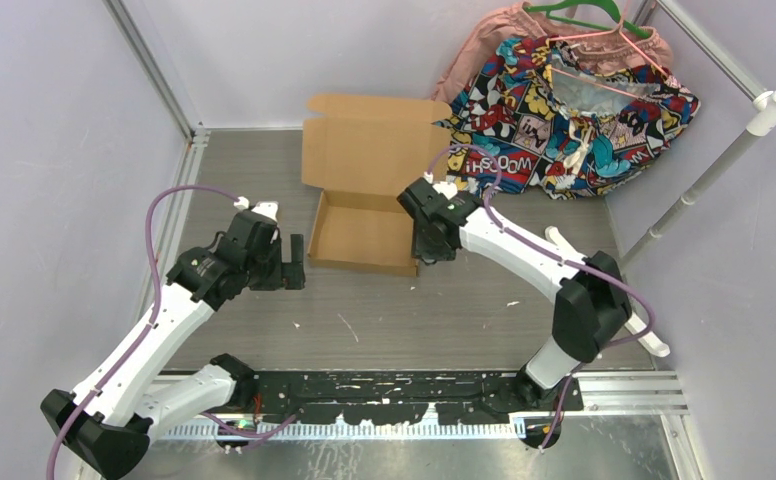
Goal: Fold the paper box
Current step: Place the product in the paper box.
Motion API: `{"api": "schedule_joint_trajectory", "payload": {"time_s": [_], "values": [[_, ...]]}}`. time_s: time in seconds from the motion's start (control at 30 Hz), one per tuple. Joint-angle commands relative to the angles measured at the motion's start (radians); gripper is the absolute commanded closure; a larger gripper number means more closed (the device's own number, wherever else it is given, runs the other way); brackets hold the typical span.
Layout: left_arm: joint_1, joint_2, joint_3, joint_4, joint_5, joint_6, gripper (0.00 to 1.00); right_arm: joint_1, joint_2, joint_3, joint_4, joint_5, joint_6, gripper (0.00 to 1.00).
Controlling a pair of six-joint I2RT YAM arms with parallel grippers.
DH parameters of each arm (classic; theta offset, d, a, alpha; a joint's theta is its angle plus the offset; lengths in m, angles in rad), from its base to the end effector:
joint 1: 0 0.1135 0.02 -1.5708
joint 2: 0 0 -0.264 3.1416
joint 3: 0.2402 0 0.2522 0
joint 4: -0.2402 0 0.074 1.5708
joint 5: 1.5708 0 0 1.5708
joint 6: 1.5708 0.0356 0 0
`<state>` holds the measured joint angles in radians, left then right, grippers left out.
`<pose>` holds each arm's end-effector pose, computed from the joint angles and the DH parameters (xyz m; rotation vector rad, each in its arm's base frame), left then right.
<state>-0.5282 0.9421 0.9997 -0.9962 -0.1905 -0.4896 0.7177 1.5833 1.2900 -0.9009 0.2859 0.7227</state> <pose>0.1504 -0.0800 0.3131 -0.0298 2.4948 -0.1893 0.2438 0.1995 0.2635 0.0800 2.6726 0.0467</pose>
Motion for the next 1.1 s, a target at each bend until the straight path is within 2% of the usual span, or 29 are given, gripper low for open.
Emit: {"api": "schedule_joint_trajectory", "payload": {"time_s": [0.0, 0.53, 0.6, 0.67, 0.73, 0.9, 1.07], "values": [[-0.001, -0.008, 0.038, 0.007, -0.023, 0.019, 0.0, 0.001, 0.063, 0.132, -0.008, 0.021, -0.055, 0.68], [-0.001, -0.025, 0.079, -0.052, -0.053, 0.034, 0.0, 0.0, 0.465, 0.54, 0.029, -0.05, -0.159, 0.66], [-0.001, -0.022, 0.081, -0.054, -0.056, 0.036, 0.0, 0.0, 0.506, 0.57, 0.039, -0.063, -0.171, 0.62], [0.0, -0.017, 0.08, -0.049, -0.061, 0.036, 0.0, 0.0, 0.545, 0.602, 0.042, -0.083, -0.189, 0.54], [-0.001, -0.009, 0.08, -0.04, -0.069, 0.031, 0.0, -0.001, 0.572, 0.633, 0.032, -0.095, -0.202, 0.4], [0.0, 0.03, 0.079, 0.009, -0.052, 0.0, 0.0, -0.006, 0.563, 0.653, 0.047, -0.126, -0.234, 0.33], [0.0, 0.104, 0.125, 0.066, -0.061, 0.0, 0.0, -0.036, 0.493, 0.641, 0.074, -0.164, -0.259, 0.33]]}}
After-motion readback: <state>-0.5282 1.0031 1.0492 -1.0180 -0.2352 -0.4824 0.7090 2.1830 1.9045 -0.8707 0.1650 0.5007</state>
